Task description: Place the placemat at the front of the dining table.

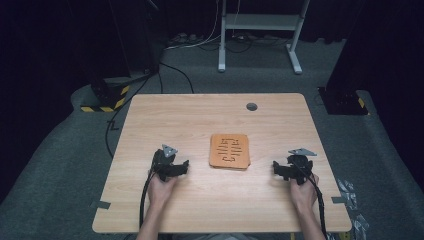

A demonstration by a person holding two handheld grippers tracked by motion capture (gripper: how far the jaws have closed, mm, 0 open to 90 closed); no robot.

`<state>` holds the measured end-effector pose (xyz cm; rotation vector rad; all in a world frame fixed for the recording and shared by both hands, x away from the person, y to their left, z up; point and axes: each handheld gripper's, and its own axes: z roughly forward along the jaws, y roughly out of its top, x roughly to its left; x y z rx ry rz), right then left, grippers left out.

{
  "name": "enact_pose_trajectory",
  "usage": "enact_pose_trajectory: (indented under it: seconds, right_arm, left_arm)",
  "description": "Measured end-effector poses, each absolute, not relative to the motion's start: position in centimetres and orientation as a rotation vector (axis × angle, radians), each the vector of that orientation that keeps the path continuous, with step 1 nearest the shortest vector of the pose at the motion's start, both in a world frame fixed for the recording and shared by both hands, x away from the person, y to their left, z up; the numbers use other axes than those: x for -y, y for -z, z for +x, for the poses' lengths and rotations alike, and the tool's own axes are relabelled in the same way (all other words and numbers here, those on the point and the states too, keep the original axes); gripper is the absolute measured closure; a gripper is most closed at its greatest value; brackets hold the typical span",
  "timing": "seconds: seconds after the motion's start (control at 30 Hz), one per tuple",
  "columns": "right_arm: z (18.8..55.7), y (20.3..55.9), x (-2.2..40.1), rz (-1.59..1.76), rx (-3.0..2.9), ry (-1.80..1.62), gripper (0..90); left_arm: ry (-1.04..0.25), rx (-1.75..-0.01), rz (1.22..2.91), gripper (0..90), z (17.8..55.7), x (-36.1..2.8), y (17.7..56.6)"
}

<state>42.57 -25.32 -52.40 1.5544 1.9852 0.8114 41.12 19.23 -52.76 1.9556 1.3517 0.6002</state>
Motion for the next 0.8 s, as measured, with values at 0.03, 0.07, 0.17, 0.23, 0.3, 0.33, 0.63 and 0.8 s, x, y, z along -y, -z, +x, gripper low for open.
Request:
enact_pose_trajectory:
  seconds: [0.03,0.07,0.17,0.23,0.3,0.33,0.63,0.8]
  right_arm:
    - [42.57,52.4,25.32,1.554,-1.985,-0.811,10.6]
    - [42.53,52.42,25.48,1.566,-1.967,-0.805,10.5]
    - [42.55,52.42,25.55,1.565,-1.964,-0.8,10.4]
    - [42.55,52.42,25.55,1.566,-1.964,-0.8,10.4]
    - [42.5,52.29,25.61,1.572,-1.984,-0.794,10.4]
    - [42.53,52.35,25.58,1.57,-1.974,-0.797,10.4]
    - [42.52,52.42,25.8,1.541,-1.992,-0.815,10.6]
    - [42.59,52.35,26.13,1.516,-2.023,-0.822,12.6]
  left_arm:
    - [-0.6,-1.352,1.956,23.1,41.12,-19.23,52.76]
    - [-0.6,-1.352,1.956,23.1,41.11,-19.23,52.76]
    - [-0.601,-1.352,1.955,23.1,41.11,-19.23,52.76]
    - [-0.6,-1.352,1.955,23.1,41.11,-19.23,52.76]
    - [-0.6,-1.352,1.956,23.1,41.12,-19.23,52.76]
    - [-0.6,-1.352,1.956,23.1,41.12,-19.23,52.76]
    - [-0.6,-1.352,1.956,23.1,41.12,-19.24,52.76]
    - [-0.599,-1.353,1.956,23.2,41.12,-19.26,52.75]
